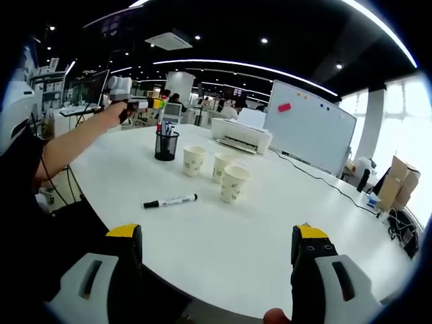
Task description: Place the scattered laser pointers and whiteboard markers into the pen holder and stack the scattered paper cups together
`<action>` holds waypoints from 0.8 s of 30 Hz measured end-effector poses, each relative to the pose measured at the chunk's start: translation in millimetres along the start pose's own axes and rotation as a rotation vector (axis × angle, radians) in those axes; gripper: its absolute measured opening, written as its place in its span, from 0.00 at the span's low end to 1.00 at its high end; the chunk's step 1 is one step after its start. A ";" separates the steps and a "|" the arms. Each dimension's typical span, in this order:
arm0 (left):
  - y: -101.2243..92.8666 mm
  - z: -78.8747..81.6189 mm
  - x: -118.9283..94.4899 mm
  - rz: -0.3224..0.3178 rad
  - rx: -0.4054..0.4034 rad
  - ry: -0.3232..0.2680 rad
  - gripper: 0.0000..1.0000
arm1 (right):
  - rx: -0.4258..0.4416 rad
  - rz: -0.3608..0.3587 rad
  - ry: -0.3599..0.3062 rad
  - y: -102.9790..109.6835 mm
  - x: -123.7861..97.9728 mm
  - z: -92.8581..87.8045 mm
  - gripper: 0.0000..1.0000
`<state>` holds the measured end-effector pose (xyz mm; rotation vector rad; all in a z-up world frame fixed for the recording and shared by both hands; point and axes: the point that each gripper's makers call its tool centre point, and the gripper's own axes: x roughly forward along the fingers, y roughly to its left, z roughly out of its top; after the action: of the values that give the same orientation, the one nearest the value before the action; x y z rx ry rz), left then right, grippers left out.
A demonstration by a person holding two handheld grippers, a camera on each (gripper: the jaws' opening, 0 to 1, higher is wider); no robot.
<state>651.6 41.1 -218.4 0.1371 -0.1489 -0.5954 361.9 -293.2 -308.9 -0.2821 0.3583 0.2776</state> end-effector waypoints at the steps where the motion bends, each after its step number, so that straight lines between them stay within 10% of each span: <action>1: 0.1 -1.0 0.5 0.000 -0.002 0.001 0.14 | -0.001 -0.001 0.002 -0.4 -0.2 -0.4 0.87; 24: 4.4 -19.7 2.0 0.007 -0.051 0.054 0.14 | -0.002 0.002 0.008 1.5 2.1 -1.7 0.86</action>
<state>659.2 45.3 -236.8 0.1032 -0.0820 -0.5873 362.8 -291.9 -311.6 -0.2851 0.3665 0.2791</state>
